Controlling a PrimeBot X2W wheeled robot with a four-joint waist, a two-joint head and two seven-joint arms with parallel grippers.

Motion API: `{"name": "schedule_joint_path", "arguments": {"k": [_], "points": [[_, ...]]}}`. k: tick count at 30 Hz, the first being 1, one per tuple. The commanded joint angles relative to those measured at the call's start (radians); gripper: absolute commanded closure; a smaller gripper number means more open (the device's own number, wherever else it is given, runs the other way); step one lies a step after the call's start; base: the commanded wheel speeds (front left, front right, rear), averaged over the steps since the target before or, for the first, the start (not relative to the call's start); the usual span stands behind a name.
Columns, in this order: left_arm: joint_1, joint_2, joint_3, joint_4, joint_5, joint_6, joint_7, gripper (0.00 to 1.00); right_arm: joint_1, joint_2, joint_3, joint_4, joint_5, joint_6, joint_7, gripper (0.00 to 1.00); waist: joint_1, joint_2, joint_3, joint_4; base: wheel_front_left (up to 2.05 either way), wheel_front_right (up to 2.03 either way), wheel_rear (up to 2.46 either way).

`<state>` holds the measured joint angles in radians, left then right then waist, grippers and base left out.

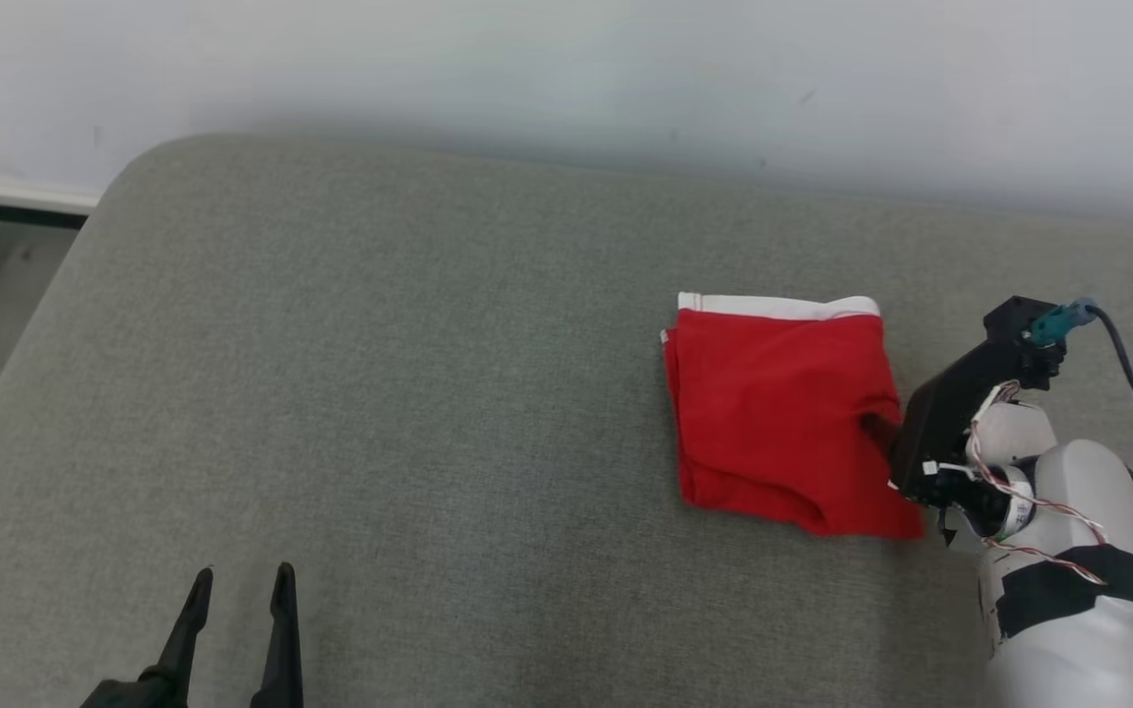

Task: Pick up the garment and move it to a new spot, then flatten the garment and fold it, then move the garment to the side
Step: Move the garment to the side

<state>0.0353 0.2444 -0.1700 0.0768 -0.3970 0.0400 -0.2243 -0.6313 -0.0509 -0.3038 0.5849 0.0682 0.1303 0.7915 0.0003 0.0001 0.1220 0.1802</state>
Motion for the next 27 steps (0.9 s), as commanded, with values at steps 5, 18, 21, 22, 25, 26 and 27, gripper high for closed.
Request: {"name": "schedule_joint_path", "arguments": {"k": [5,18,21,22,25,26,27], "points": [[-0.02,0.0,-0.012,-0.006,0.006,-0.001,0.011,0.0,-0.025,0.001,-0.015,0.104,-0.061,0.0,-0.041,0.0,-0.0003,-0.0001,0.035,0.029,0.0,0.0,0.0],[-0.025,0.008,-0.029,0.006,-0.004,-0.008,0.018,0.0,-0.056,0.001,0.021,0.252,-0.103,0.0,-0.156,1.0,-0.0003,-0.0001,0.034,-0.008,0.0,0.0,0.0],[-0.017,0.012,-0.029,0.006,-0.008,-0.01,0.018,0.0,-0.053,0.0,0.052,0.226,-0.113,0.0,-0.196,1.0,-0.0003,-0.0001,0.015,-0.04,0.0,0.0,0.0],[-0.014,0.012,-0.028,0.005,-0.01,-0.01,0.017,0.0,-0.05,-0.001,0.072,0.214,-0.118,0.0,-0.205,1.0,-0.0003,-0.0001,0.008,-0.052,0.0,0.0,0.0],[-0.008,0.014,-0.026,-0.002,-0.017,-0.01,0.014,0.0,-0.022,-0.031,0.166,0.172,-0.118,0.0,-0.198,1.0,-0.0003,-0.0001,-0.015,-0.093,0.0,0.0,0.0],[-0.005,0.015,-0.021,-0.005,-0.018,-0.006,0.011,0.0,-0.015,-0.047,0.205,0.152,-0.111,0.0,-0.193,1.0,-0.0003,-0.0001,-0.023,-0.113,0.0,0.0,0.0],[-0.002,0.014,-0.02,-0.01,-0.022,-0.006,0.007,0.0,-0.005,-0.068,0.239,0.128,-0.101,0.0,-0.185,1.0,-0.0003,-0.0001,-0.028,-0.13,0.0,0.0,0.0]]}}
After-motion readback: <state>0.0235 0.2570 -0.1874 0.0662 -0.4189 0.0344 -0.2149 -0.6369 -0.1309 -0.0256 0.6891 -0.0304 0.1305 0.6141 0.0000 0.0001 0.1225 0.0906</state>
